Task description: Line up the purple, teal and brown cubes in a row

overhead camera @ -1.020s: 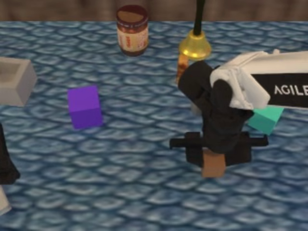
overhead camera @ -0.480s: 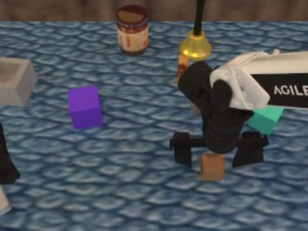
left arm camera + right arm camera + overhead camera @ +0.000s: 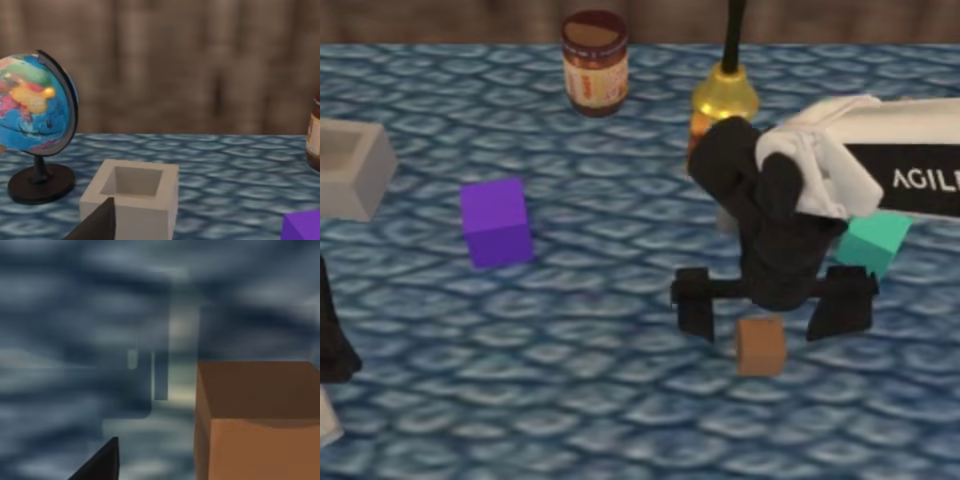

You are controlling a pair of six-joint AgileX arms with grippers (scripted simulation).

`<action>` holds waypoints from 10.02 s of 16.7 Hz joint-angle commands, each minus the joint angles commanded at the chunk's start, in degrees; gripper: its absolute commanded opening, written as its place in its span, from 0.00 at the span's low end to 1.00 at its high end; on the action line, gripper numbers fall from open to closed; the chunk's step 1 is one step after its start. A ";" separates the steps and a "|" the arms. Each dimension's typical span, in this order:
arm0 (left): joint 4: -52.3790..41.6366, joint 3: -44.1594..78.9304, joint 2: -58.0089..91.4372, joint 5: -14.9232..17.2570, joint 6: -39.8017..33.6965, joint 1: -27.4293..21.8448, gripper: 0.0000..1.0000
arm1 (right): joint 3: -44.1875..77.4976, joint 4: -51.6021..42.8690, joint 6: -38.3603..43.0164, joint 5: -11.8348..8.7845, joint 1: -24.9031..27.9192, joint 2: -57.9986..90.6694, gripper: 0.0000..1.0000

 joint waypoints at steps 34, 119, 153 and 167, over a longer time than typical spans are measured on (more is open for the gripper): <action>0.00 0.00 0.00 0.00 0.00 0.00 1.00 | 26.29 -18.25 -79.64 -0.79 -24.34 9.80 1.00; 0.00 0.00 0.00 0.00 0.00 0.00 1.00 | 15.39 -4.86 -81.80 -1.40 7.79 11.66 0.00; 0.00 0.00 0.00 0.00 0.00 0.00 1.00 | 25.19 -18.74 -82.04 -1.44 8.12 7.55 1.00; -27.22 41.90 45.84 -0.05 -10.15 -5.72 1.00 | -8.07 7.12 -67.47 -4.20 -9.57 -35.79 1.00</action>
